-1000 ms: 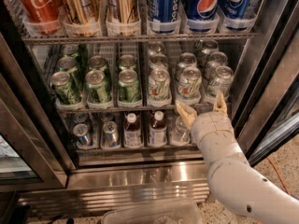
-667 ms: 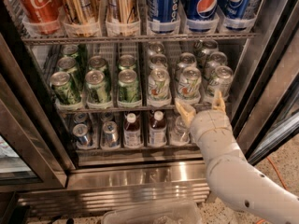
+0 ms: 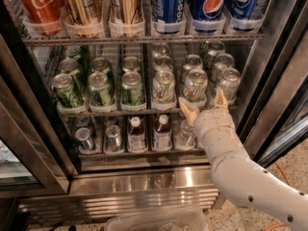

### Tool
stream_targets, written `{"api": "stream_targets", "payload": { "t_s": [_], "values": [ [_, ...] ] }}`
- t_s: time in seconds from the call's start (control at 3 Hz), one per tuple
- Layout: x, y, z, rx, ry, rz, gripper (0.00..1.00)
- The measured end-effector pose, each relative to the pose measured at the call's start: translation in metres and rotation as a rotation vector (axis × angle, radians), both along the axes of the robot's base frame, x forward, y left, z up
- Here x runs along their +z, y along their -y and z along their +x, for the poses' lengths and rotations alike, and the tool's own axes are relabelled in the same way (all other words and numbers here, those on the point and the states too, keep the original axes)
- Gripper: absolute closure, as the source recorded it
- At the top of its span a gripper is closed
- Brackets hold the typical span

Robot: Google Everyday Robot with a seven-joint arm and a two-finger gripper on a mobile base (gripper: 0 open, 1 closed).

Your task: Pick 7up can from middle shelf of fridge

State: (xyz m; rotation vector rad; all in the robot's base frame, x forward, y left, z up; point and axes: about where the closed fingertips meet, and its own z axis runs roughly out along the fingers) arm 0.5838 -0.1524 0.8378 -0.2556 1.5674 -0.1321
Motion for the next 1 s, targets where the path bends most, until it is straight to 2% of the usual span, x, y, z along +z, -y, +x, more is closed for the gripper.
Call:
{"api": "stream_targets", "payload": {
  "t_s": [0.33, 1.0],
  "values": [
    [-0.002, -0.004, 0.016, 0.008, 0.018, -0.01, 0.32],
    [-0.005, -0.001, 0.027, -0.002, 0.017, 0.007, 0.31]
  ]
}}
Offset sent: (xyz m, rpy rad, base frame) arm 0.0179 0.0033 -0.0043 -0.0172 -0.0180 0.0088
